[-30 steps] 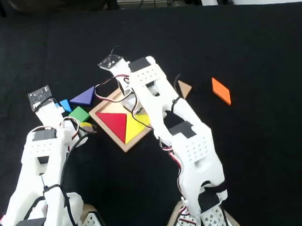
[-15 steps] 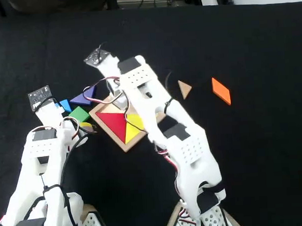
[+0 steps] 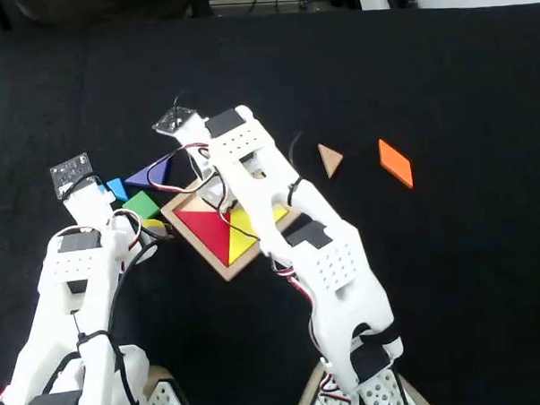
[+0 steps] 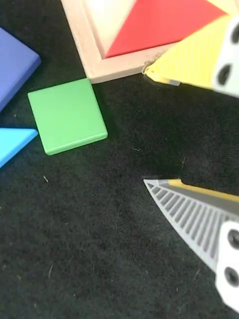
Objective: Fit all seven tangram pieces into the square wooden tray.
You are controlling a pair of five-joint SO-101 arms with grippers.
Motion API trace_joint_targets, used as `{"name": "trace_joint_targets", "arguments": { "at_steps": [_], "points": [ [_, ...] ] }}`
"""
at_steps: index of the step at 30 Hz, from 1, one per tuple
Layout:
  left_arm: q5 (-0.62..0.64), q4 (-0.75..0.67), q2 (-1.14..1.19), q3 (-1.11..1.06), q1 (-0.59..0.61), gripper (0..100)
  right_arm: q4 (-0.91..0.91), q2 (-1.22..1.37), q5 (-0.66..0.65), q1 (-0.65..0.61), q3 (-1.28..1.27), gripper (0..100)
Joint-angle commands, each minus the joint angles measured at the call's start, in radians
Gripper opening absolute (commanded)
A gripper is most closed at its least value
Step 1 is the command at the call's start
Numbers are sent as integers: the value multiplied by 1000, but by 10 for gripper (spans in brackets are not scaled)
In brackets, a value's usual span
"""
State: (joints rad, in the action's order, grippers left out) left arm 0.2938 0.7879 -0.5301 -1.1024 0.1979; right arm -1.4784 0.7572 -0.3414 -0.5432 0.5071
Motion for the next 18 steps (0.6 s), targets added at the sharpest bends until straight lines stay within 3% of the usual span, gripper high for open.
{"name": "trace_joint_targets", "arguments": {
  "at_steps": [1,5,18],
  "points": [
    [11,-11,-17,42,-5,306,-18,-10,5,3,94,11],
    [11,-11,-17,42,-5,306,-20,-4,6,52,168,11],
    [11,-11,-17,44,-5,306,-101,88,6,43,143,11]
  ]
}}
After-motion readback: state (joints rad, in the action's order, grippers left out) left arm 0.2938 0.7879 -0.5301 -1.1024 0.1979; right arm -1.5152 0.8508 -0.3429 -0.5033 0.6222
